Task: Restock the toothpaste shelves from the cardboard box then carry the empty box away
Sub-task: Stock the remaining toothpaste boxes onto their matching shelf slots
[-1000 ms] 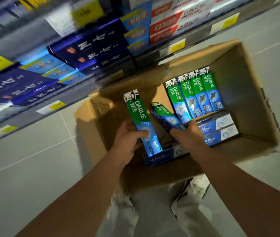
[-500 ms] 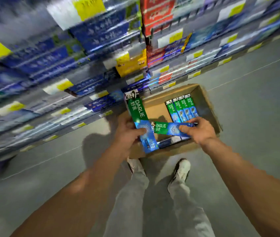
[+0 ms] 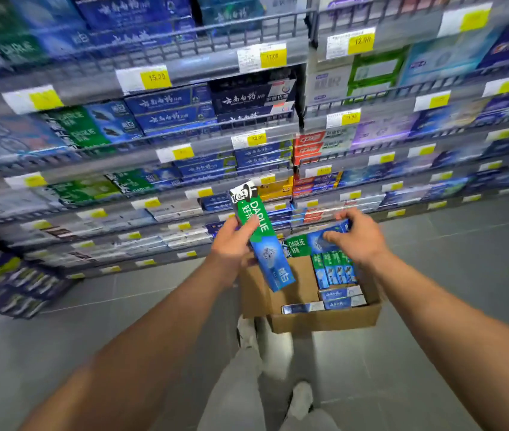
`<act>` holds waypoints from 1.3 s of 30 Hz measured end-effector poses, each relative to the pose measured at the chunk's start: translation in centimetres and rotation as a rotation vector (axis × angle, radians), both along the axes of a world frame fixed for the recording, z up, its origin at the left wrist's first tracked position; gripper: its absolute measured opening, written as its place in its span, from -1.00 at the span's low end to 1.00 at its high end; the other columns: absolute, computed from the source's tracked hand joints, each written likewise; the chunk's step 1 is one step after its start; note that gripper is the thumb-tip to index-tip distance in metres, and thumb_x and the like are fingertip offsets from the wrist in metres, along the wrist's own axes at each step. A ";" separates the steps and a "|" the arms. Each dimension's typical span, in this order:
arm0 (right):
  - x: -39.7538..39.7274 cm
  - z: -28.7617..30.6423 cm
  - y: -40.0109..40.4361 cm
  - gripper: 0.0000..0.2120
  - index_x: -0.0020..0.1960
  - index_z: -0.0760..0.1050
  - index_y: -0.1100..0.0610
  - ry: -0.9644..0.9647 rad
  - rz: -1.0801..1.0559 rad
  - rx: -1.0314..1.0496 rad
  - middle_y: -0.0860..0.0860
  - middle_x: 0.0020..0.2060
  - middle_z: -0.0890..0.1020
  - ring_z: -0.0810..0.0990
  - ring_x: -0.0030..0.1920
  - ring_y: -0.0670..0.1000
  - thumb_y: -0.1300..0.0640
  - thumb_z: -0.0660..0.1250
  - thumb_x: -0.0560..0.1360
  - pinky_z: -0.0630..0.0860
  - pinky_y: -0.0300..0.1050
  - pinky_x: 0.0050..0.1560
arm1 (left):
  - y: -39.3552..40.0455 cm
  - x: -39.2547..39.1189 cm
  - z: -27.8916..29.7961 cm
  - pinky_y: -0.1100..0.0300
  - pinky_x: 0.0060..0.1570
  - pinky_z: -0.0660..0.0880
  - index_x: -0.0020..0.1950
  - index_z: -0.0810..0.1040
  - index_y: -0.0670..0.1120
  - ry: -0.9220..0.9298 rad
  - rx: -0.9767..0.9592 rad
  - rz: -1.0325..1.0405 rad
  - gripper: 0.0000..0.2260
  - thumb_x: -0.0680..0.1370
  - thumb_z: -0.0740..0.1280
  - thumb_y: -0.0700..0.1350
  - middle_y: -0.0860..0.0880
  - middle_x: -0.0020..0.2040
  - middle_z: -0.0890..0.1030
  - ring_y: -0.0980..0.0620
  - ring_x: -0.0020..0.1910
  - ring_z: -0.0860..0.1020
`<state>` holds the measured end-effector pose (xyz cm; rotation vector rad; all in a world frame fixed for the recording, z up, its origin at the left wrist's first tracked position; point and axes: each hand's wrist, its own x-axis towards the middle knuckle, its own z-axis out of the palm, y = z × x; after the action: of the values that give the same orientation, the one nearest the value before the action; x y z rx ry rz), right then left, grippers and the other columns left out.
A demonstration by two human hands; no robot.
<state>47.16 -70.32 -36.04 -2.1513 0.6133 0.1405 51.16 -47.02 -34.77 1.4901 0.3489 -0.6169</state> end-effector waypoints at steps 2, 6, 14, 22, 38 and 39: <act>-1.0 2.4 0.0 -0.69 0.06 0.46 0.07 -0.039 0.038 -0.025 -0.03 -0.18 0.52 0.44 -0.25 -0.02 0.14 0.51 0.40 0.32 -0.12 -0.28 | 0.6 -1.6 1.8 0.09 -0.19 0.59 0.10 0.53 -0.09 -0.049 0.018 -0.003 -0.81 0.61 0.30 0.01 -0.01 -0.08 0.69 0.06 -0.19 0.67; -2.7 6.7 0.5 -0.67 0.09 0.47 0.11 -0.084 0.102 -0.081 -0.04 -0.28 0.47 0.42 -0.32 0.01 0.09 0.51 0.41 0.32 -0.07 -0.31 | 1.9 -3.9 5.8 0.17 -0.29 0.54 0.10 0.48 -0.31 -0.199 0.190 0.020 -0.53 0.46 0.45 0.07 -0.08 -0.19 0.67 0.10 -0.32 0.62; -3.8 14.1 3.4 -0.53 0.24 0.42 0.12 -0.184 0.131 -0.086 0.10 0.06 0.55 0.51 0.00 0.12 0.09 0.51 0.41 0.51 0.05 0.05 | 6.1 -5.9 13.6 0.02 0.02 0.60 0.44 0.25 0.13 -0.563 0.442 0.007 -0.26 0.36 0.55 -0.01 0.07 0.20 0.55 0.00 0.08 0.60; -2.9 20.9 8.6 -0.58 0.26 0.39 0.07 -0.311 0.208 -0.120 0.08 0.09 0.53 0.51 -0.08 0.09 0.08 0.46 0.47 0.44 -0.07 -0.15 | 11.1 -6.5 20.8 0.22 -0.36 0.59 0.31 0.39 0.10 -0.737 0.407 0.021 -0.45 0.41 0.53 -0.16 -0.04 0.13 0.59 0.12 -0.13 0.60; -2.4 28.5 21.8 -0.53 0.20 0.56 -0.02 -0.541 0.359 -0.505 -0.02 -0.03 0.62 0.54 0.01 0.13 -0.08 0.55 0.34 0.56 0.08 -0.03 | 26.0 -6.8 26.2 0.09 -0.35 0.63 0.17 0.40 0.03 -0.735 0.249 0.391 -0.67 0.49 0.46 -0.11 -0.04 0.08 0.55 -0.04 -0.10 0.64; -2.2 28.7 22.6 -0.51 0.21 0.57 -0.04 -0.549 0.353 -0.532 -0.03 -0.03 0.65 0.55 0.03 0.16 -0.12 0.56 0.32 0.57 0.10 -0.01 | 27.0 -6.8 26.2 0.04 -0.31 0.64 0.13 0.41 0.05 -0.741 0.257 0.410 -0.69 0.49 0.46 -0.08 -0.03 0.07 0.56 -0.04 -0.10 0.64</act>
<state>44.98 -47.73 -7.37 -2.6366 -0.0677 -0.4623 44.36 -19.99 -8.55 1.7133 0.1429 0.3278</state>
